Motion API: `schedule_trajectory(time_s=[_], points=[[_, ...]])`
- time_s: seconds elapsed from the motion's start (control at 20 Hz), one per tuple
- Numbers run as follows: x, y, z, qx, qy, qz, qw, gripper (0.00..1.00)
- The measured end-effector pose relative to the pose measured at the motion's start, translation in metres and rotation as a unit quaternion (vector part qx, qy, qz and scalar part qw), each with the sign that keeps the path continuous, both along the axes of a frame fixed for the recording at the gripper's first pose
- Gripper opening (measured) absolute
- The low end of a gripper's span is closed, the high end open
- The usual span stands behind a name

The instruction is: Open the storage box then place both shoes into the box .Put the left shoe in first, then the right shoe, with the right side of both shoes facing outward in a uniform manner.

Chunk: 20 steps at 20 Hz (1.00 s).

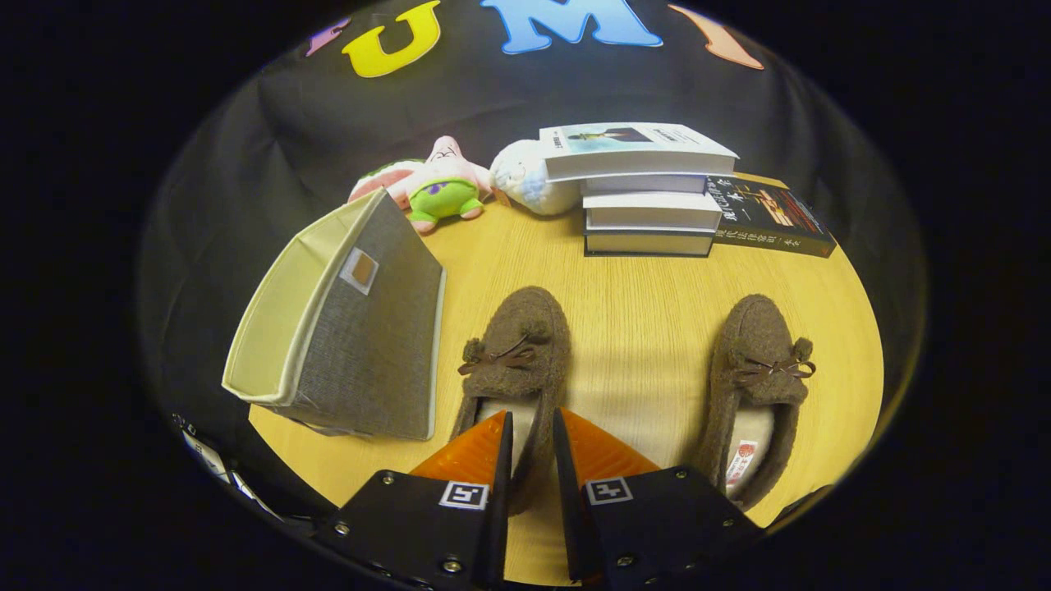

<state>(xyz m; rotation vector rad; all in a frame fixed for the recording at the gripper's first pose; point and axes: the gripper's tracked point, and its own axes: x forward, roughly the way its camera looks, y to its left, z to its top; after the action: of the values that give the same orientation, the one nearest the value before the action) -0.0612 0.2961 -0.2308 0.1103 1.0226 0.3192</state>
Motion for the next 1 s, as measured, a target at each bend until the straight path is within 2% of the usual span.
schedule_trajectory(time_s=[0.5,0.55,0.6,0.7,0.85,1.0], points=[[0.023,0.003,-0.044,-0.036,0.053,0.0,0.998,0.29],[0.022,0.002,-0.048,-0.04,0.06,0.001,0.997,0.22],[0.023,0.004,-0.048,-0.031,0.064,0.003,0.997,0.11],[0.021,0.003,-0.045,-0.014,0.08,-0.009,0.997,0.01],[0.019,-0.004,-0.034,0.015,0.109,-0.047,0.993,0.0],[0.019,-0.009,-0.006,0.033,0.1,-0.055,0.993,0.0]])
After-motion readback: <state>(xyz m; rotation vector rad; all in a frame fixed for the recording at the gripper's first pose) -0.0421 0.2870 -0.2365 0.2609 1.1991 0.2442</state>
